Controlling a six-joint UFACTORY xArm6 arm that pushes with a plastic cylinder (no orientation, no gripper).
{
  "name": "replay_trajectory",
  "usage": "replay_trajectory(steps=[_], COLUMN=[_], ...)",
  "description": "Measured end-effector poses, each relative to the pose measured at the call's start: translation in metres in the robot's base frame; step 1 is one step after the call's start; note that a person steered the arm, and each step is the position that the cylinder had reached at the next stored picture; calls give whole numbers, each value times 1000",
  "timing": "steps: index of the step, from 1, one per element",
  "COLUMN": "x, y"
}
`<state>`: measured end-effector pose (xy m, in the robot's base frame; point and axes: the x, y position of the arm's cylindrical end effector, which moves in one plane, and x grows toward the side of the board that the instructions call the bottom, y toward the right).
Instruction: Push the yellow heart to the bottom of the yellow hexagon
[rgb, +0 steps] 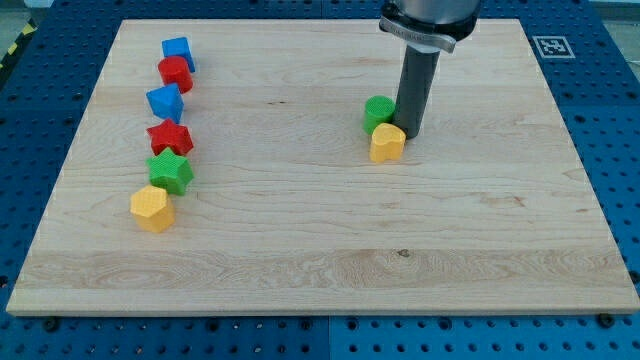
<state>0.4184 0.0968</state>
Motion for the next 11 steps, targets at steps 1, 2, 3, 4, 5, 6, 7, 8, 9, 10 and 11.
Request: replay_trajectory(steps=[1,2,3,4,5,6,7,8,9,10,11], x=[19,19,19,27,40,63,87,107,125,127,113], y=[-2,-16,-37,-54,-69,-82,-93,-99,-101,-105,-105])
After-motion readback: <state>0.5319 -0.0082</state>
